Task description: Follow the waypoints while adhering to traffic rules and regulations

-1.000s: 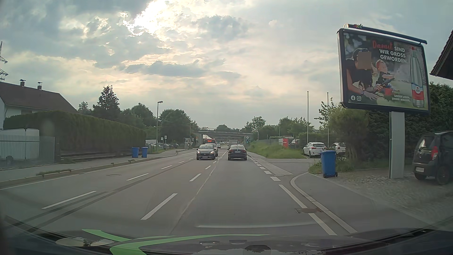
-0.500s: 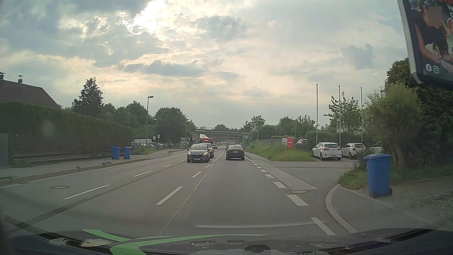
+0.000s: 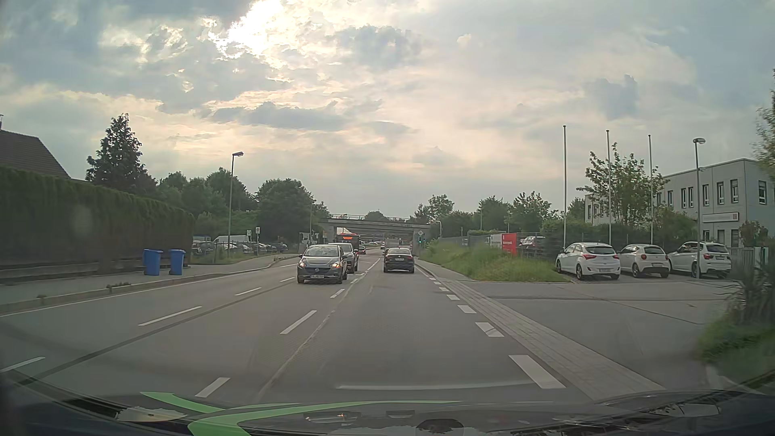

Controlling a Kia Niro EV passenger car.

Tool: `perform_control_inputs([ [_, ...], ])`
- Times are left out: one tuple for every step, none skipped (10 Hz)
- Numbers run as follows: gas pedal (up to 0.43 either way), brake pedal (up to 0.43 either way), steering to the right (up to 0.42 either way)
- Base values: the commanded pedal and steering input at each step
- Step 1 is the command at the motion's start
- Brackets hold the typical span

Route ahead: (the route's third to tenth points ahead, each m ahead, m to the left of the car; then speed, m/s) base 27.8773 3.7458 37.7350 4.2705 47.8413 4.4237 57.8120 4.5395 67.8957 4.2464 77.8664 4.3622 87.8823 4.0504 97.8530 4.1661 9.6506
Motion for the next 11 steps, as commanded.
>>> perform_control_inputs([
  [0.15, 0.0, 0.0],
  [0.15, 0.0, 0.0],
  [0.138, 0.0, 0.0],
  [0.138, 0.0, 0.0],
  [0.118, 0.0, 0.0],
  [0.118, 0.0, 0.0],
  [0.118, 0.0, 0.0],
  [0.098, 0.0, -0.001],
  [0.098, 0.0, -0.001],
  [0.098, 0.0, 0.0],
  [0.098, 0.0, 0.0],
])
